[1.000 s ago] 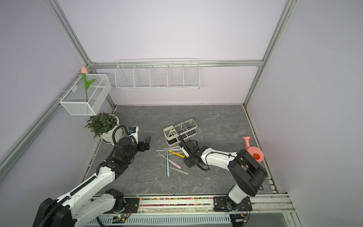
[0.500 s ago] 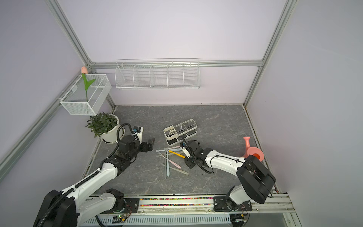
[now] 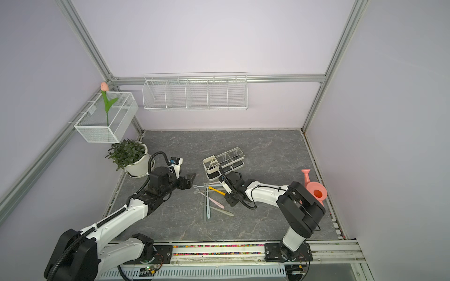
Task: Place the toothbrush into the toothbrush holder
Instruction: Pick up the toothbrush from the center of the board.
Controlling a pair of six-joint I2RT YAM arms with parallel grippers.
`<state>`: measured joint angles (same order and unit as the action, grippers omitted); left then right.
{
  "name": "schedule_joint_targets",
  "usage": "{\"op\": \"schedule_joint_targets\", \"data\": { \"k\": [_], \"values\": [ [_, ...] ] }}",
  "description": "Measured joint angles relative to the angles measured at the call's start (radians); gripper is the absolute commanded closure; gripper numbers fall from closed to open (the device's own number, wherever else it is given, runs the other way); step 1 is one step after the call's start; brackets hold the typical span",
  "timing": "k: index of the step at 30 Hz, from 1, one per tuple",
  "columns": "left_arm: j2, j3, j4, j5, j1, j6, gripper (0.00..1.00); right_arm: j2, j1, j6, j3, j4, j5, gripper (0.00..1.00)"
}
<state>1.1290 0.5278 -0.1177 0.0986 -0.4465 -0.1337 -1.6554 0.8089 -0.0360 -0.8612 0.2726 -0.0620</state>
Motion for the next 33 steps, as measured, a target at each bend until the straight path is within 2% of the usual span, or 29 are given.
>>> {"op": "schedule_joint_targets", "data": {
  "k": [4, 7, 13, 18, 27, 33],
  "values": [
    [0.006, 0.009, 0.000, 0.011, 0.000, -0.003, 0.11, 0.000, 0.000, 0.003, 0.000, 0.000, 0.010, 0.93],
    [0.007, 0.009, 0.000, 0.016, 0.000, -0.008, 0.11, 0.000, 0.001, 0.000, 0.000, -0.005, 0.015, 0.93],
    [0.024, 0.009, -0.011, 0.059, 0.000, -0.026, 0.01, 0.013, 0.001, -0.013, 0.016, -0.015, 0.030, 0.93],
    [0.041, 0.009, -0.026, 0.090, 0.000, -0.046, 0.02, 0.079, 0.001, -0.028, 0.061, -0.011, 0.048, 0.93],
    [0.062, 0.010, -0.034, 0.098, 0.000, -0.092, 0.07, 0.292, 0.004, -0.068, 0.104, -0.023, 0.080, 0.93],
    [0.092, 0.016, -0.068, 0.127, -0.001, -0.168, 0.09, 0.336, 0.005, -0.081, 0.105, -0.035, 0.078, 0.93]
  ]
}}
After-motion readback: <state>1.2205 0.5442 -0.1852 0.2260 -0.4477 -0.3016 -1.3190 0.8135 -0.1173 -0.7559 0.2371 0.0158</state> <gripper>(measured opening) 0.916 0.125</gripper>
